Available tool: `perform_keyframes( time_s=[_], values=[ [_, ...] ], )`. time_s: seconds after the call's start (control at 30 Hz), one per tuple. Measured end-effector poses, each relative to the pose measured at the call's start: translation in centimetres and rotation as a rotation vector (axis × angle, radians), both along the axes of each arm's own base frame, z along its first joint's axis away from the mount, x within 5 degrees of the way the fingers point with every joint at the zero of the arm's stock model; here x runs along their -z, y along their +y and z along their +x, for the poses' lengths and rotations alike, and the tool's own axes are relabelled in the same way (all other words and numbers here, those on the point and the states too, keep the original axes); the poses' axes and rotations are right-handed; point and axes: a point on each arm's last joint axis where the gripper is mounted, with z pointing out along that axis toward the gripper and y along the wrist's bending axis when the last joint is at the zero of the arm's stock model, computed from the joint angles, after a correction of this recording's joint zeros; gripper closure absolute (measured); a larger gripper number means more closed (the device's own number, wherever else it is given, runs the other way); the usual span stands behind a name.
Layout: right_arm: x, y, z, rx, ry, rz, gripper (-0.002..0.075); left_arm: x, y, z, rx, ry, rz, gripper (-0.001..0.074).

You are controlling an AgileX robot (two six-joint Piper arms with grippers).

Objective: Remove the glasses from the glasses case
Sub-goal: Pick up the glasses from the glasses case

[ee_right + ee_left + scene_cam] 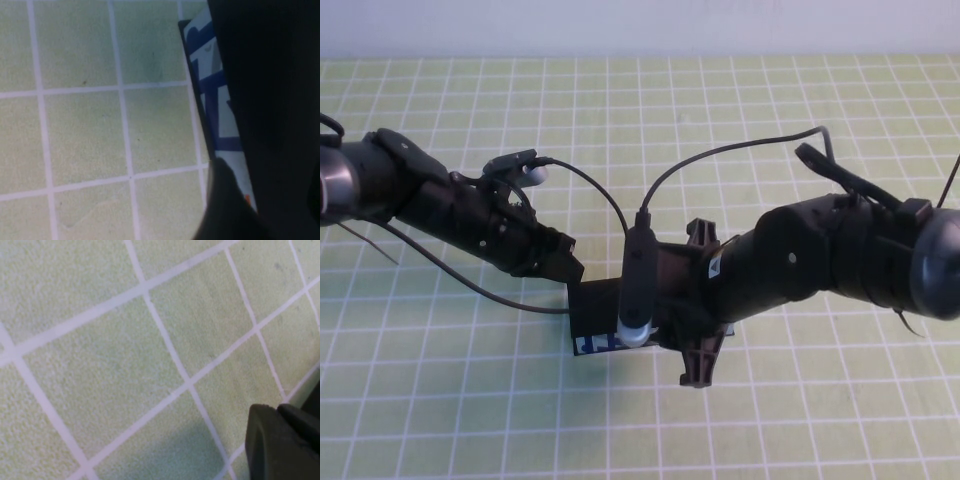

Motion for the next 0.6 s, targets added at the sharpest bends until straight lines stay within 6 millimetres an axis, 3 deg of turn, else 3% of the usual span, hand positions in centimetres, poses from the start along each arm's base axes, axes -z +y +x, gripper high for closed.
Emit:
perform_keyframes(
  time_s=[0.6],
  values=[
    [2.3, 0.7, 1.2, -0.029, -0.064, -0.023, 0.0410, 0.0, 0.0, 0.0, -0.002, -0.002, 0.001, 0.0739]
  ],
)
